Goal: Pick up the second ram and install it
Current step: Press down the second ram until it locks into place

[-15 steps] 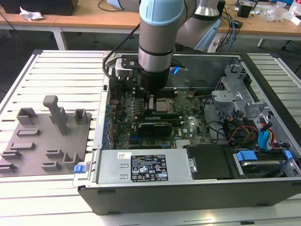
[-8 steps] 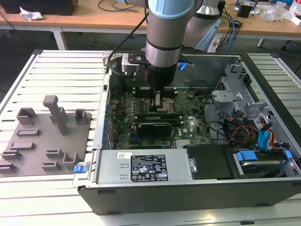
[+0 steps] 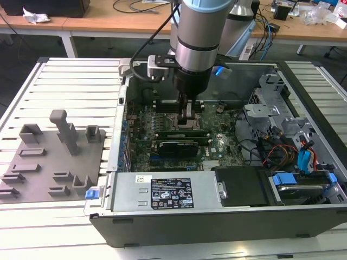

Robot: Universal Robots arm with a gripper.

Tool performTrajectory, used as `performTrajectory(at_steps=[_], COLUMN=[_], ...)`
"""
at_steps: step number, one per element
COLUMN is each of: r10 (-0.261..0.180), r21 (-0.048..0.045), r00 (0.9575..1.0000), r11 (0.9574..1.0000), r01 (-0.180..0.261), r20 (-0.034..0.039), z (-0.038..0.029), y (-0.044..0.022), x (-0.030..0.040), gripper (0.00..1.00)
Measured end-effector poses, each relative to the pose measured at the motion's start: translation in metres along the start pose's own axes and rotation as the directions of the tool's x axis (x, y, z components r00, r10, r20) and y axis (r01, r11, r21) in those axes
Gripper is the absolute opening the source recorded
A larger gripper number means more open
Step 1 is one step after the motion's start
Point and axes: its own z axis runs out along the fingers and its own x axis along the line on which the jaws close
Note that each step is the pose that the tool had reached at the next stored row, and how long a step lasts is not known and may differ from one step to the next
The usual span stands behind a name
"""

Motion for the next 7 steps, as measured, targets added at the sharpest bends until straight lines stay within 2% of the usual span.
performTrajectory(at_steps=[7], r10=[0.000], r21=[-0.0001], r00=[1.0000], r11=[1.0000], r01=[0.000], r20=[0.0024], z=[-0.0004], y=[0.0000], x=[0.0000], gripper=[0.11])
